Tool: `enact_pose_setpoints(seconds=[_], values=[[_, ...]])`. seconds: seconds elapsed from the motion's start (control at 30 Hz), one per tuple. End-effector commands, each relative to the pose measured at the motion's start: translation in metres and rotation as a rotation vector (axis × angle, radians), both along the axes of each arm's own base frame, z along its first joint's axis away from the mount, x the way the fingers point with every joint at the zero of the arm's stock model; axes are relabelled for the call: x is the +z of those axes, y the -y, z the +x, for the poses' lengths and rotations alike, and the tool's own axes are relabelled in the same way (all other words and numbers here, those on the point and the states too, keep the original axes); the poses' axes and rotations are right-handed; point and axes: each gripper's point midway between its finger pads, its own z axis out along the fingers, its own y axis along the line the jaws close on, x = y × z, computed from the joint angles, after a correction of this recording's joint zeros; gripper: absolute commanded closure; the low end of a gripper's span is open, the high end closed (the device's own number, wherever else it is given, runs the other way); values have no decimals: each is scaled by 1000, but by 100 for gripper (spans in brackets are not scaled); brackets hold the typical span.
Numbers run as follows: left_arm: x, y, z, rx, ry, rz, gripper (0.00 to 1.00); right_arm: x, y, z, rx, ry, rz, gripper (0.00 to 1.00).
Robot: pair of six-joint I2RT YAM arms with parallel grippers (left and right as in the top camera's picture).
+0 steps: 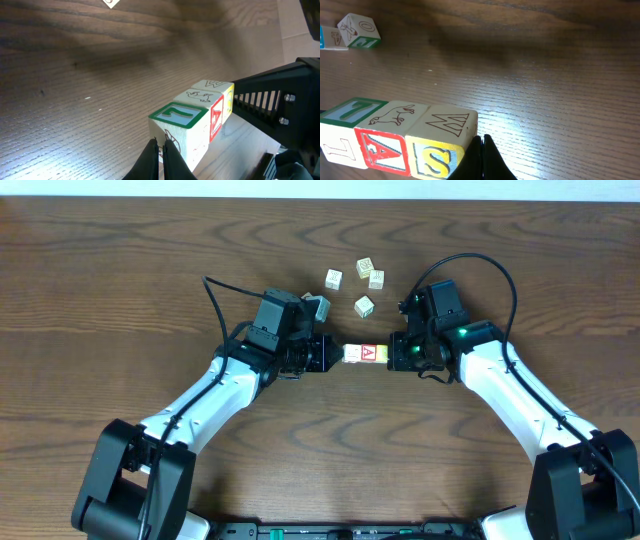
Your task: Lift 3 blocks
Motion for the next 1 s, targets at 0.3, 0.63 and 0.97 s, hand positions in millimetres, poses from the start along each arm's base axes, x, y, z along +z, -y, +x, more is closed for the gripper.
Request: enact_pose_setpoints(seconds=[0.3,0.63,0.97], values=[[3,22,-13,-59,11,-5,93,14,-31,-5,81,2,98,99],[2,21,-13,-57,9,-1,93,15,-32,-6,76,-5,106,99],[-7,13,-13,-25,-13,50,93,15,-32,-6,76,-4,107,99]])
